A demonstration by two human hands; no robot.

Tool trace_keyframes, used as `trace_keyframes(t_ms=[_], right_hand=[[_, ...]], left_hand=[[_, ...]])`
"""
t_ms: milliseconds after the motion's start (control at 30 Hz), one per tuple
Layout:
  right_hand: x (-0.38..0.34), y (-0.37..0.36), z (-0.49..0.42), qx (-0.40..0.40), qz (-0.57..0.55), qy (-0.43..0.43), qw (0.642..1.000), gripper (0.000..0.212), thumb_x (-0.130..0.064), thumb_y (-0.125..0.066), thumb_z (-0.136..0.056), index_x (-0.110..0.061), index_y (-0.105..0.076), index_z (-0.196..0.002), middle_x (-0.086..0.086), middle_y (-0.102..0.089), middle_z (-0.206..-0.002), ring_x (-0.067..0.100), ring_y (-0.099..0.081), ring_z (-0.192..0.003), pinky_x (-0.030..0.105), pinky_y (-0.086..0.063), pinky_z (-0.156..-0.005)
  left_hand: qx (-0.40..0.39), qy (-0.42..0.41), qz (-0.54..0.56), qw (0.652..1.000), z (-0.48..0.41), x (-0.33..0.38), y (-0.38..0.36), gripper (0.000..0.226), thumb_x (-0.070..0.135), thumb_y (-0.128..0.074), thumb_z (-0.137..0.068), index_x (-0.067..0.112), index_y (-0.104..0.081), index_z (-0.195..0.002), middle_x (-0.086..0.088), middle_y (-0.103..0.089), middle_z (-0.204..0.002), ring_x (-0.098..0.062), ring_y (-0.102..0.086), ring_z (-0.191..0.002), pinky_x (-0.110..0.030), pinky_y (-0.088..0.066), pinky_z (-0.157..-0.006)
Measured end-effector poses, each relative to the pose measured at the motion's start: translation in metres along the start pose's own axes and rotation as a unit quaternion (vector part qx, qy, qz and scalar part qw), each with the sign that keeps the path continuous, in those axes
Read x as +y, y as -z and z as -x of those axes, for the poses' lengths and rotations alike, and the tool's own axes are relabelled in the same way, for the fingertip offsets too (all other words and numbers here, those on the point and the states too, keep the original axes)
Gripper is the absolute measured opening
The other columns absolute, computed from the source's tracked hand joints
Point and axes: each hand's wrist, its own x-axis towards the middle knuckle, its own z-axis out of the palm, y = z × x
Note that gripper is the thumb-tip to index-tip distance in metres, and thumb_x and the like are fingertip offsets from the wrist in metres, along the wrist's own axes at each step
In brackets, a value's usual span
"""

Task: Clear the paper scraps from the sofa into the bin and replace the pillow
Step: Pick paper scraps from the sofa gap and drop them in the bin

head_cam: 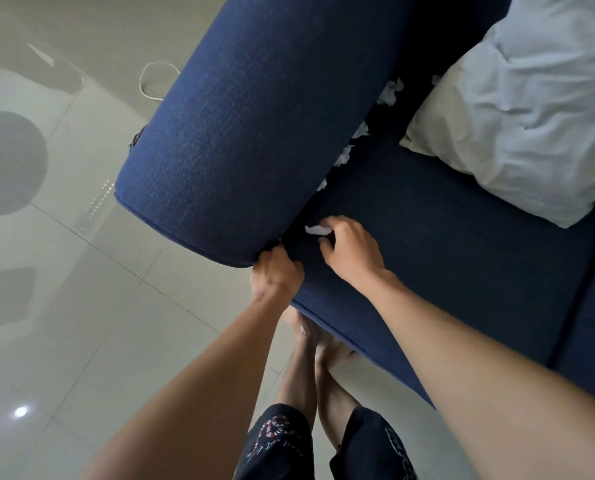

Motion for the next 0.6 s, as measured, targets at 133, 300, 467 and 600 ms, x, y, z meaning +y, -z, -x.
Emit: trace_keyframes(t_ms=[133, 300, 467, 600], right_hand=[[0.002, 0.006, 0.012, 0.037, -0.055, -0.055, 0.996, 0.015, -0.022, -0.06, -0.092, -0.012, -0.061, -0.103, 0.005, -0.069, -0.101, 0.024, -0.066, -0.087, 0.031, -0.044, -0.061], [-0.008, 0.036, 0.026, 0.067, -0.075, -0.067, 0.993, 0.019, -0.02, -0.055, -0.093, -0.01, -0.062, -0.109, 0.007, -0.068, -0.107, 0.027, -0.064, -0.095, 0.04, -0.053, -0.072], [-0.025, 0.089, 0.028, 0.097, -0.078, -0.057, 0.991, 0.017, -0.023, -0.052, -0.093, -0.008, -0.062, -0.094, 0.009, -0.063, -0.099, 0.028, -0.06, -0.09, 0.041, -0.053, -0.069], [-0.048, 0.131, 0.019, 0.138, -0.051, -0.019, 0.989, 0.021, -0.027, -0.057, -0.093, -0.01, -0.065, -0.104, 0.008, -0.054, -0.112, 0.023, -0.053, -0.104, 0.043, -0.054, -0.077]], left_hand=[[0.085, -0.054, 0.048, 0.994, 0.016, -0.001, 0.004, 0.031, 0.012, -0.051, -0.091, 0.012, -0.062, -0.12, -0.015, -0.063, -0.115, -0.038, -0.062, -0.1, -0.04, -0.052, -0.081], [0.137, -0.103, 0.086, 0.981, 0.038, 0.018, 0.021, 0.009, 0.008, -0.051, -0.092, 0.007, -0.057, -0.098, -0.011, -0.057, -0.104, -0.034, -0.057, -0.091, -0.043, -0.05, -0.075], [0.169, -0.163, 0.097, 0.967, 0.056, 0.056, 0.07, 0.016, 0.02, -0.053, -0.095, 0.009, -0.063, -0.098, -0.004, -0.052, -0.111, -0.023, -0.051, -0.104, -0.034, -0.042, -0.071], [0.212, -0.205, 0.132, 0.946, 0.062, 0.086, 0.12, 0.016, 0.007, -0.051, -0.091, 0.006, -0.067, -0.092, -0.003, -0.057, -0.107, -0.023, -0.051, -0.103, -0.027, -0.037, -0.071]])
